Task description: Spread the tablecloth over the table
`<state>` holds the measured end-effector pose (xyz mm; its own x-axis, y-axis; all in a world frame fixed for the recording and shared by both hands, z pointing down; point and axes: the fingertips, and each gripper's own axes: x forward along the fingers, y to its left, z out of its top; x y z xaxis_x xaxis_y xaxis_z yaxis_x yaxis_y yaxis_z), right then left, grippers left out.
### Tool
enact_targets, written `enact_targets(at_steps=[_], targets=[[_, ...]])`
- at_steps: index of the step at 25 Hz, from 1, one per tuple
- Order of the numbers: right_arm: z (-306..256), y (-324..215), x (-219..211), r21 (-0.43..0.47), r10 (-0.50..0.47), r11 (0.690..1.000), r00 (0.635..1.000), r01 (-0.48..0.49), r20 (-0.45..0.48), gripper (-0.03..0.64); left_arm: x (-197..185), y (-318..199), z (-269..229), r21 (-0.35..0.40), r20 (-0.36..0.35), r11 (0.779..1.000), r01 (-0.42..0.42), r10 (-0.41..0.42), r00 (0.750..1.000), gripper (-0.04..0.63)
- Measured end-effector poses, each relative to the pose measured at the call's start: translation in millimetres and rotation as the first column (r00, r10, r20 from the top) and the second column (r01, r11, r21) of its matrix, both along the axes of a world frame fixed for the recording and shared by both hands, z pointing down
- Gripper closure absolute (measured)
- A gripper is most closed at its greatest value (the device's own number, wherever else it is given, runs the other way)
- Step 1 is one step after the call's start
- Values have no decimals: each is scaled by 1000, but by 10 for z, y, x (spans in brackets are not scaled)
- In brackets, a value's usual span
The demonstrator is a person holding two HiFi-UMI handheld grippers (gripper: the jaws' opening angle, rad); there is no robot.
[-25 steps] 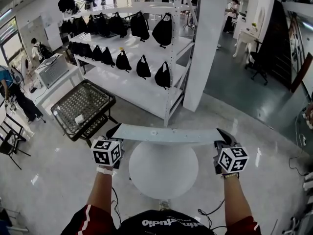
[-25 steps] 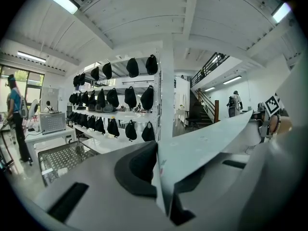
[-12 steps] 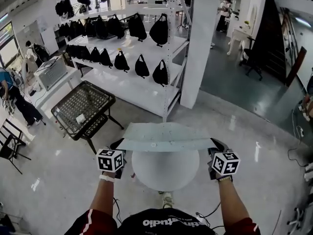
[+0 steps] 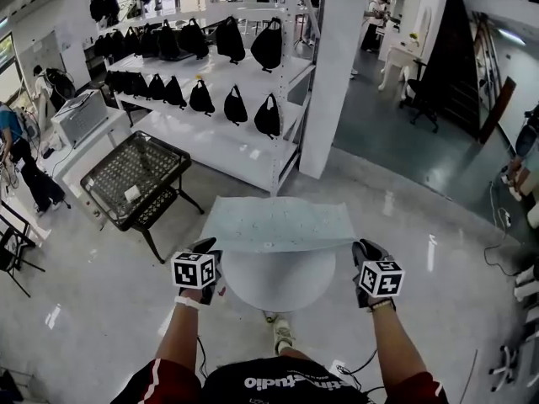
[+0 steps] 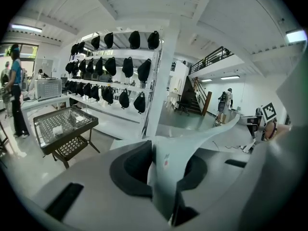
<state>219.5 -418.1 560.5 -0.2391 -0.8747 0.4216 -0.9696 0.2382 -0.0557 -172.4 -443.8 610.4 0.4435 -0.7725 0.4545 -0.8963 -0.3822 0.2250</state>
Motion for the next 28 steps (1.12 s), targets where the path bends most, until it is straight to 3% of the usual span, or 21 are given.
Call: enact_targets(at_steps=[5,12,17,22,28], targets=[[199,299,69,-48,27,998,1000,-28,-14,545,40,224,127,-23,17,999,-26,27,999,506],[413,560,45,-94,59,994,998,-57,13,569,-5,537,117,-8,70,999,-52,52,996,488],[434,664,50,-107,69,992,997,-66,28,574,-29,744,125,9,71,998,-58,57,996,474],[520,775,12,-134,74,988,997,-71,22,574,-107,942,149,28,123,997,-76,72,990,469],[690,891,-174,-186,26,982,1000,-26,-5,572,-389,1105,-143,106,34,994,14,-18,999,488]])
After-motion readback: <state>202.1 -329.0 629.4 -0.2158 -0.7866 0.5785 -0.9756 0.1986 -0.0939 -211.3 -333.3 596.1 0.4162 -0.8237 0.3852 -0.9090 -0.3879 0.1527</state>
